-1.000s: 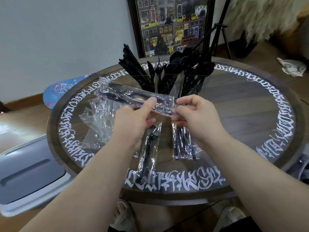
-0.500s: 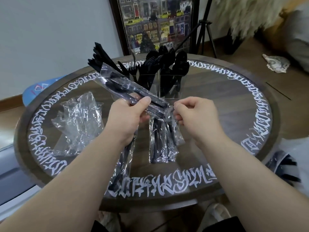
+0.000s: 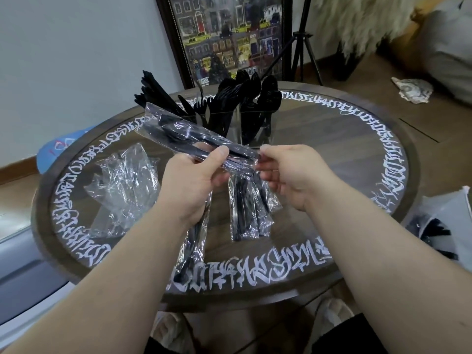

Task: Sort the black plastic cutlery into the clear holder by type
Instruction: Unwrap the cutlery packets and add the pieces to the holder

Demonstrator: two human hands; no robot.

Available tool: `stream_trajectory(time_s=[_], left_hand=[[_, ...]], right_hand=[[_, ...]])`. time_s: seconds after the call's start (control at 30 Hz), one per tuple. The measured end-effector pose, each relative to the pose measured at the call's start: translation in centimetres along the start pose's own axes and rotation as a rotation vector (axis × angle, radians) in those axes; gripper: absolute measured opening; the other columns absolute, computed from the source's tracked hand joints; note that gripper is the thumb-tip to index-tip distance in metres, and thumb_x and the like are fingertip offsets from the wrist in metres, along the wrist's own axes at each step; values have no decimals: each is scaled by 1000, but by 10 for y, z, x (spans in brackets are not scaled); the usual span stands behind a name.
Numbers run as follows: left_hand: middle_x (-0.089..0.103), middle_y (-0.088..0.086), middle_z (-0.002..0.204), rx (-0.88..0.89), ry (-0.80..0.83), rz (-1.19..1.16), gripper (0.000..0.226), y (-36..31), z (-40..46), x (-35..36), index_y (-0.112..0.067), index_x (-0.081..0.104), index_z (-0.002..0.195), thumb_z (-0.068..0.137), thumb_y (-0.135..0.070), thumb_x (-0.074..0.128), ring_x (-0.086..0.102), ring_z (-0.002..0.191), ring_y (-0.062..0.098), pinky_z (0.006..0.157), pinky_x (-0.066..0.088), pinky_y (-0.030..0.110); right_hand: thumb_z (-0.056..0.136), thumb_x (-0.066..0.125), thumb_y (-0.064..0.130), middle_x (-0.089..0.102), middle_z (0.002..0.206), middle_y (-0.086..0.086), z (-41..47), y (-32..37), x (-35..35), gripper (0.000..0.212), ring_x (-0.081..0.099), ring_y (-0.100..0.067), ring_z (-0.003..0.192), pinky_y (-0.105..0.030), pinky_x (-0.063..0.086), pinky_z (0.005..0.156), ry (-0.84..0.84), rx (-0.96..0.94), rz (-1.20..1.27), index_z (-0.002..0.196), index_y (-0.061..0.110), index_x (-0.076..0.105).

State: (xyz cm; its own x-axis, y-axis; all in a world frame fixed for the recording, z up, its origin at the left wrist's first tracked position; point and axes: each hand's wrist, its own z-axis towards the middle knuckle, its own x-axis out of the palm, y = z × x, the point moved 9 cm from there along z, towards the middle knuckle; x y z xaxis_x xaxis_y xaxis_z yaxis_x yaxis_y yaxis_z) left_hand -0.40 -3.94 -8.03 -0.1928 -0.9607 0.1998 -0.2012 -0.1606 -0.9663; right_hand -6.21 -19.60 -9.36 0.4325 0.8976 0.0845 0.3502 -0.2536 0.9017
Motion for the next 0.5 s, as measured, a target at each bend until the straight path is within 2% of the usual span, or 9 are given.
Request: stream_trajectory(time_s=[0.1, 0.2, 0.37, 0.5], left_hand=[[70, 10, 93, 12, 9, -6, 12, -4, -3, -1, 0, 65, 95, 86, -8, 66, 67, 82, 17, 68, 58, 26], [72, 7, 90, 25, 25, -8, 6, -6, -7, 2, -5, 67, 92, 86, -8, 66, 68, 81, 16, 67, 58, 24], [71, 14, 98, 21, 15, -21, 8, -3, -9, 4, -4, 68, 92, 86, -8, 66, 67, 87, 20, 65, 56, 23], [71, 12, 95, 14, 0, -41, 4, -1, -12, 6, -6, 67, 89, 84, -7, 67, 67, 86, 21, 62, 55, 22]], right_hand=[[93, 57, 24, 60, 62, -2, -3, -2, 6, 21, 48, -10, 49, -21, 35, 47, 46, 36, 34, 76, 13, 58], [90, 62, 20, 58, 62, -3, -7, 1, 9, 15, 50, -11, 50, -23, 36, 49, 86, 22, 60, 77, 14, 60], [93, 58, 19, 62, 67, -4, -13, -2, 3, 17, 51, -12, 53, -22, 36, 52, 112, 61, 101, 77, 13, 61], [91, 60, 16, 61, 66, -4, -14, -2, -2, 10, 54, -12, 56, -23, 39, 53, 142, 46, 73, 83, 11, 62]])
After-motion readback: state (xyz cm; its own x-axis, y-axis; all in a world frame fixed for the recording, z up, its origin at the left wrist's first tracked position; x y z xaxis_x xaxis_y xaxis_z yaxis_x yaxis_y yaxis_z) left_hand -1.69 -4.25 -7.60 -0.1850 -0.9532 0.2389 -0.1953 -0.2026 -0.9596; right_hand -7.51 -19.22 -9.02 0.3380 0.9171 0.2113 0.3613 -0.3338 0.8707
